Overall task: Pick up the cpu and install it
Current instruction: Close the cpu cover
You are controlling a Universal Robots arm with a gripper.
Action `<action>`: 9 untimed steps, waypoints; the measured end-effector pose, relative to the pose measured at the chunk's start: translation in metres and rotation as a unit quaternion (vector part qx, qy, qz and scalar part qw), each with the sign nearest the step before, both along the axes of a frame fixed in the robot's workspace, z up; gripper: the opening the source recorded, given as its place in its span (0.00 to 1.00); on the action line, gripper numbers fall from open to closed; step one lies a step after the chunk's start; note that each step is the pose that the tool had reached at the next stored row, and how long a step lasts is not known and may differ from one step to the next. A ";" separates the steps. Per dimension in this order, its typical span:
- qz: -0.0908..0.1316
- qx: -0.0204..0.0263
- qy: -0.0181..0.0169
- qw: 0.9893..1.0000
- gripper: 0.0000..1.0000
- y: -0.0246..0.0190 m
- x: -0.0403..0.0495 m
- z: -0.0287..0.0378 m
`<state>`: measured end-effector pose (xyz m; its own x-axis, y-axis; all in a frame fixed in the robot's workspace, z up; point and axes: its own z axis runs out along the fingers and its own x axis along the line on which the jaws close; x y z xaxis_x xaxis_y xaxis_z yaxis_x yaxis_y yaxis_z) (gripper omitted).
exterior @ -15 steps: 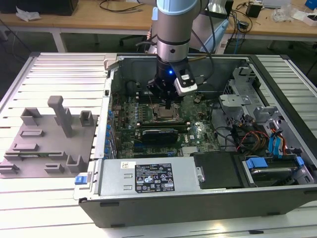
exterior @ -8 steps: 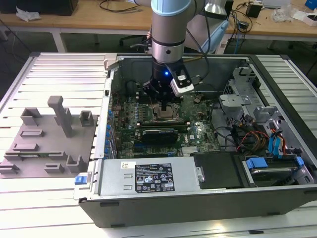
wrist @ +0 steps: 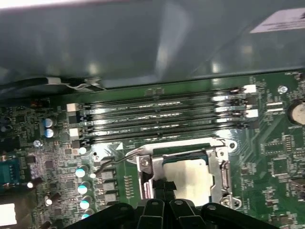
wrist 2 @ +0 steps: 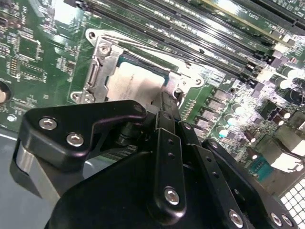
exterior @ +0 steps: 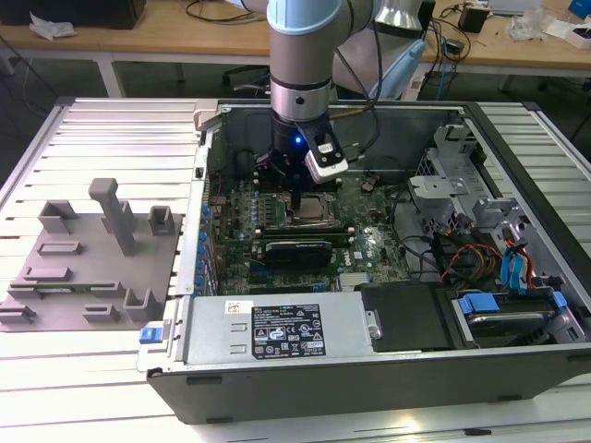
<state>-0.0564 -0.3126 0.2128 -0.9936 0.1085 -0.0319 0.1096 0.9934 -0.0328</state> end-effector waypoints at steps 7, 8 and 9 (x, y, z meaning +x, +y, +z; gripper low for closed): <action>0.000 0.000 0.000 1.000 0.11 0.0000 -0.0033 -0.0013; 0.001 0.000 0.000 1.000 0.11 0.0000 -0.0033 -0.0021; 0.004 0.000 0.000 1.000 0.11 0.0000 -0.0033 -0.0023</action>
